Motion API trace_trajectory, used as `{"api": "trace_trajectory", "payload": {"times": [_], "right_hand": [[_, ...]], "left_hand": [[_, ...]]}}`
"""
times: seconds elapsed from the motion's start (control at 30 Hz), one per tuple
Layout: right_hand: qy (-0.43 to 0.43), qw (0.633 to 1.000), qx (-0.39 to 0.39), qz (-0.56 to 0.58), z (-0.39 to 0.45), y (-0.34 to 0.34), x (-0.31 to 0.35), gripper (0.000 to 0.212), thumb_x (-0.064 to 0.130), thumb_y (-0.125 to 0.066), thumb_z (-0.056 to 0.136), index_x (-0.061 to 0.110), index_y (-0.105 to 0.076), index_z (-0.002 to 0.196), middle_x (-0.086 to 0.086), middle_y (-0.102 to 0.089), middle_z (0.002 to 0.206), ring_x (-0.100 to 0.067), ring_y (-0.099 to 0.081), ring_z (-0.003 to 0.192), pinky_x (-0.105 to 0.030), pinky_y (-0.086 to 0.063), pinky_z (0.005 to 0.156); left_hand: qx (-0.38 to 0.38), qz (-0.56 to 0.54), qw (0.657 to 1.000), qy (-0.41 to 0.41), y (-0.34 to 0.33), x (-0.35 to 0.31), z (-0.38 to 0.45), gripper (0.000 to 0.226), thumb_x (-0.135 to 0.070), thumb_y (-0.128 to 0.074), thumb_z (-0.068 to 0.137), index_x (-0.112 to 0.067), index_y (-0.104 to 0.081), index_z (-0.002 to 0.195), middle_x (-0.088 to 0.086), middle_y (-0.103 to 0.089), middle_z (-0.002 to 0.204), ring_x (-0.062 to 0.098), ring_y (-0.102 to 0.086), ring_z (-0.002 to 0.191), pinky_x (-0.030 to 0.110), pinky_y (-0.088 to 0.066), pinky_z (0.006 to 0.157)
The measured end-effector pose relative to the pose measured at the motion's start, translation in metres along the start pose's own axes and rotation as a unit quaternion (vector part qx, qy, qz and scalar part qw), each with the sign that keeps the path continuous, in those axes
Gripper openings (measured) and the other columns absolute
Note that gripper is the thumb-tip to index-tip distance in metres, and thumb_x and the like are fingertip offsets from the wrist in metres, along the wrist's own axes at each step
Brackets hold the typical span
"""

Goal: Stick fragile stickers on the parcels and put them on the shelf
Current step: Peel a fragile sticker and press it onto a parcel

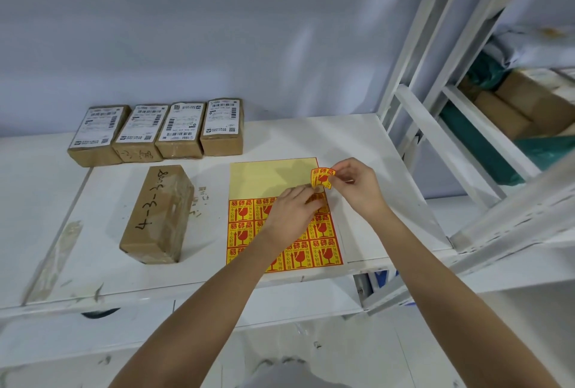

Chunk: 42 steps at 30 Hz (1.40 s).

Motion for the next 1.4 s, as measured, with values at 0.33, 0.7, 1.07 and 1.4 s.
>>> {"api": "trace_trajectory", "payload": {"times": [0.33,0.7,1.07,1.4], "right_hand": [[-0.020,1.000,-0.011,0.002,-0.015,0.014,-0.007,0.014,0.000,-0.067,0.082,0.006,-0.058,0.091,-0.003,-0.064,0.084,-0.008,-0.060,0.073,-0.010,-0.047,0.061],[-0.017,0.999,-0.019,0.045,-0.031,0.018,-0.006,0.015,-0.002,-0.065,0.082,0.007,-0.058,0.092,0.003,-0.062,0.083,-0.008,-0.058,0.071,-0.009,-0.045,0.059],[-0.006,0.999,-0.002,0.032,-0.038,0.010,-0.005,0.016,0.000,-0.064,0.083,0.013,-0.057,0.090,0.000,-0.064,0.087,-0.016,-0.061,0.078,-0.014,-0.047,0.063],[0.003,0.997,-0.011,0.074,-0.033,-0.008,0.030,0.017,-0.004,-0.065,0.081,0.009,-0.058,0.090,0.004,-0.064,0.082,-0.004,-0.060,0.068,-0.032,-0.053,0.065]], "left_hand": [[0.032,-0.010,0.999,0.033,-0.005,0.007,0.001,0.041,-0.035,-0.037,0.089,-0.028,-0.065,0.119,0.000,-0.059,0.118,0.021,-0.053,0.110,0.036,-0.044,0.089],[0.034,-0.033,0.986,0.159,-0.019,0.010,0.007,0.036,-0.036,-0.046,0.096,-0.019,-0.056,0.127,0.000,-0.048,0.131,0.018,-0.044,0.122,0.031,-0.035,0.099],[0.049,-0.026,0.983,0.177,-0.022,0.004,0.004,0.049,-0.051,-0.048,0.091,-0.019,-0.056,0.127,0.001,-0.043,0.137,0.019,-0.039,0.128,0.032,-0.033,0.102],[-0.066,-0.503,0.802,0.316,0.046,0.042,-0.006,0.027,-0.021,-0.039,0.100,-0.009,-0.057,0.117,0.001,-0.062,0.102,0.011,-0.058,0.096,0.018,-0.043,0.079]]}}
Point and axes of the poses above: each hand's wrist, its own z-axis towards the middle knuckle, its own y-axis out of the back of the hand, x = y × z, the point moved 8 cm from there along z, towards the middle knuckle
